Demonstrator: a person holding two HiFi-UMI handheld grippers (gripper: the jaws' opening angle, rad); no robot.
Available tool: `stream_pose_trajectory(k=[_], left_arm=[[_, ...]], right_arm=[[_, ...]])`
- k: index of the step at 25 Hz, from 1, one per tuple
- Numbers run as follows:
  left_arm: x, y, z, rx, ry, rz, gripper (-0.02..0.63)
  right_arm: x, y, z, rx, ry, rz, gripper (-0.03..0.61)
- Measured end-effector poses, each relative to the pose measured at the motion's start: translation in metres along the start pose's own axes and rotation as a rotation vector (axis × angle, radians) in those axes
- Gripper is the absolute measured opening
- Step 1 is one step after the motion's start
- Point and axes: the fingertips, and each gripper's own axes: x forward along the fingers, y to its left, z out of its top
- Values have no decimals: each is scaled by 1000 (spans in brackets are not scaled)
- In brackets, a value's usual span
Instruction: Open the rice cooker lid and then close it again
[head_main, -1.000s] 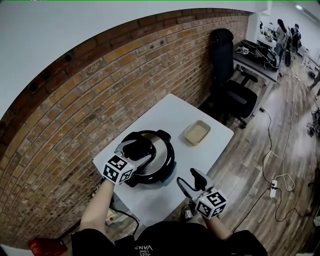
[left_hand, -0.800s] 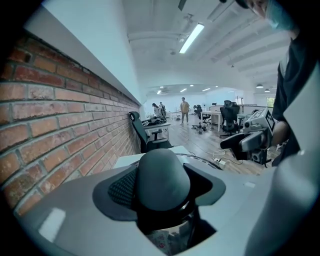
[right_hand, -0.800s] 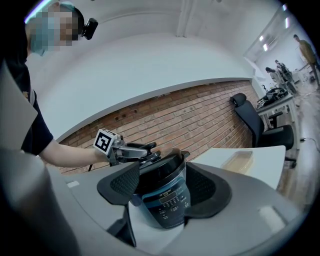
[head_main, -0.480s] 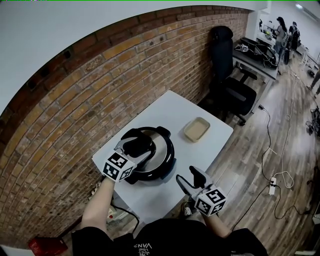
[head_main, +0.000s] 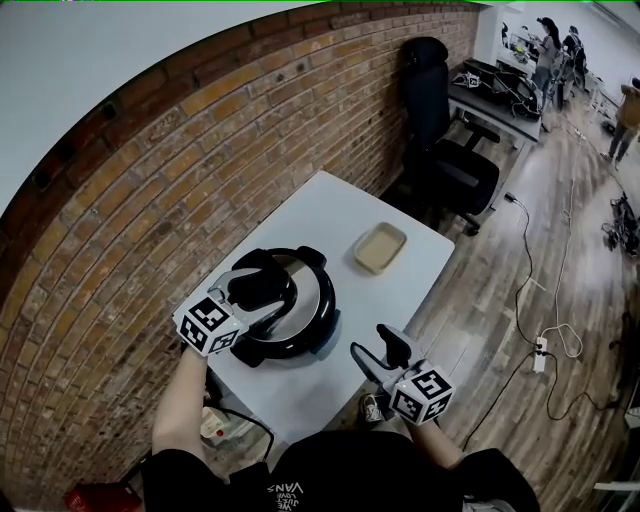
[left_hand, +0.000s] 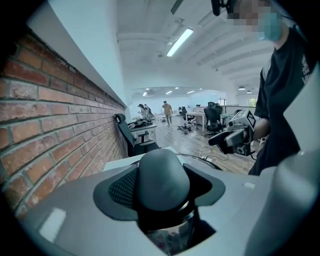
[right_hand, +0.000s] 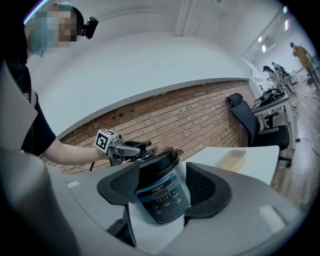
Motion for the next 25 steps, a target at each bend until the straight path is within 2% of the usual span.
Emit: stream_pose_trajectory(k=[4,7,11,18,25], left_arm=[[0,-1,1,22,-9,-32,285],[-1,-1,3,34,-14,-98,284],[-8,4,11,-5,-56,-145,284],[-31,17,27,17,-110,-91,283],[-64,19,54,-8,-220,-34,284]], right_arm=[[0,-2,3,-8,-1,-6,282],[1,-2,4,-12,1,-12,282],[2,3,1,-18,6,-25,282],[-2,12,4,-33,-1,-47,282],[-2,31,4,-39,-25,-54,282]])
